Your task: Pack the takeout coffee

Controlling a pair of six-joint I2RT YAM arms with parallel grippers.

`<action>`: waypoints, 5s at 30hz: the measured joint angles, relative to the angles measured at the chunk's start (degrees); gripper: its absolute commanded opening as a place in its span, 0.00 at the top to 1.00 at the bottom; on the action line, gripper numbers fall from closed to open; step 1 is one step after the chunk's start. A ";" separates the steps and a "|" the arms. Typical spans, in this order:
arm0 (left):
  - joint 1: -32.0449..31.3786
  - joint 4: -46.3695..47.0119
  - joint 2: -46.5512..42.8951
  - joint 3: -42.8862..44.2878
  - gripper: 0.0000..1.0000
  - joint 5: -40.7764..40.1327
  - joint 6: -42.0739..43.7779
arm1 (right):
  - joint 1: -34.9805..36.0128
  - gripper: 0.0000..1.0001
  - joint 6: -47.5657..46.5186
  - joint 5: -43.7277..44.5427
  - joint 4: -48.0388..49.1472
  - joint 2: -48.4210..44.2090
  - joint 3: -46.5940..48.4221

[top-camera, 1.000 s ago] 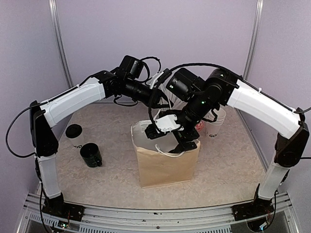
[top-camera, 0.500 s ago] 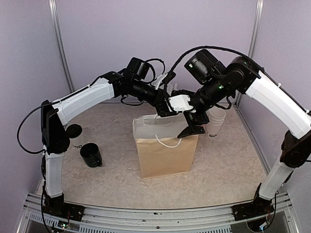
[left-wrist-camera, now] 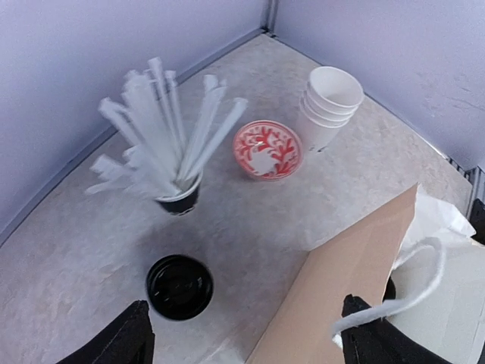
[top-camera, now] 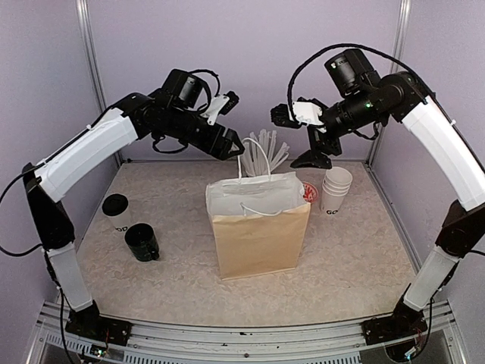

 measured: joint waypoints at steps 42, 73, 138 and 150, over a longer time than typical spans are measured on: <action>40.72 -13.00 -10.40 -33.33 0.10 -14.16 -14.64 | -16.37 0.04 9.07 -11.10 14.16 -4.02 -17.86; 41.27 -13.03 -9.68 -33.77 0.15 -15.74 -14.69 | -16.37 0.07 8.15 -13.97 13.05 -3.04 -18.14; -9.07 -14.78 -13.38 0.70 0.44 0.42 -7.26 | -9.92 0.43 10.84 -26.56 2.12 11.54 -7.80; -14.47 -16.24 -11.32 -4.52 0.42 -8.20 -1.73 | -9.03 0.63 10.29 -26.86 0.98 11.54 -7.80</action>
